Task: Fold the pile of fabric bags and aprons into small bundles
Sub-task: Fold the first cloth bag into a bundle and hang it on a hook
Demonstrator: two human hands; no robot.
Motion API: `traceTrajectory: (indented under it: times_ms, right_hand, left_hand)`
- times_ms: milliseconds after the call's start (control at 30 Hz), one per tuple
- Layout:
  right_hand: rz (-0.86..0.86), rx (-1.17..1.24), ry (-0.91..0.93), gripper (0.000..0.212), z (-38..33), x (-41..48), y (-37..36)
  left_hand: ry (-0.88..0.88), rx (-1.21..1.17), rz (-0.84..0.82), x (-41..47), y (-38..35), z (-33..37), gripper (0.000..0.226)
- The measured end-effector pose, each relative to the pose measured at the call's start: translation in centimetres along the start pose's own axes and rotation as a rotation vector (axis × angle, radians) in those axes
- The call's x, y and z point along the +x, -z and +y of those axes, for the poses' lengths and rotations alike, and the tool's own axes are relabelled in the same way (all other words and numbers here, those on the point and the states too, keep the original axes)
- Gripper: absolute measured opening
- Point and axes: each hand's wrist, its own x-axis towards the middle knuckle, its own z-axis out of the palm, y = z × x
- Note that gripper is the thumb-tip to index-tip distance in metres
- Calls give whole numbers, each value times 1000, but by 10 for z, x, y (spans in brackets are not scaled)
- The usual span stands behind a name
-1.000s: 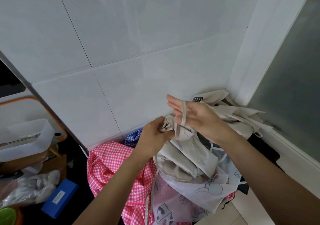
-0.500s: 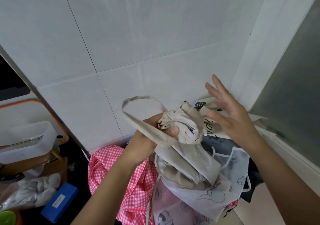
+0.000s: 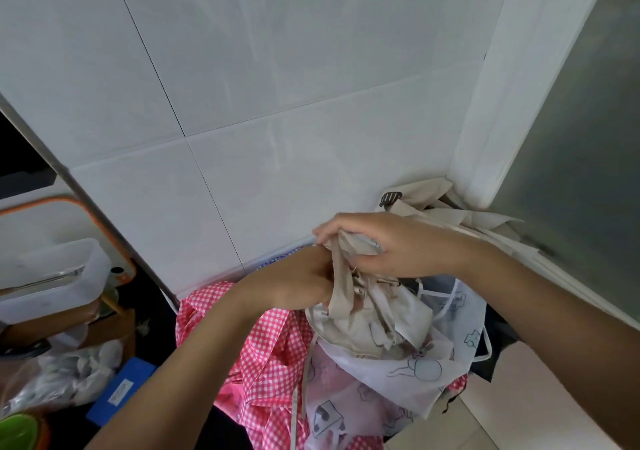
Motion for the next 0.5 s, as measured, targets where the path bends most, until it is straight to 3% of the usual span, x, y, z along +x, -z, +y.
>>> traceTrajectory:
  times_ms: [67, 133, 233, 300, 367, 467, 500]
  right_hand:
    - [14, -34, -21, 20, 5, 4, 0]
    - [53, 124, -52, 8, 8, 4, 3]
    - [235, 786, -142, 20, 17, -2, 20]
    - [233, 1215, -169, 29, 24, -5, 32]
    - [217, 1457, -165, 32, 26, -6, 33]
    - [297, 1545, -96, 6, 19, -5, 30]
    - [345, 1514, -75, 17, 15, -5, 28]
  left_hand:
    - [14, 5, -43, -2, 0, -1, 19]
    - [4, -51, -39, -8, 1, -1, 22]
    - [-25, -151, 41, -17, 0, -5, 23]
    - [-46, -176, 139, -21, -2, -11, 24]
    - [-62, -152, 230, -22, -6, -18, 18]
    - [-44, -196, 312, -20, -11, -23, 19]
    - [-29, -239, 317, -19, -13, -22, 22]
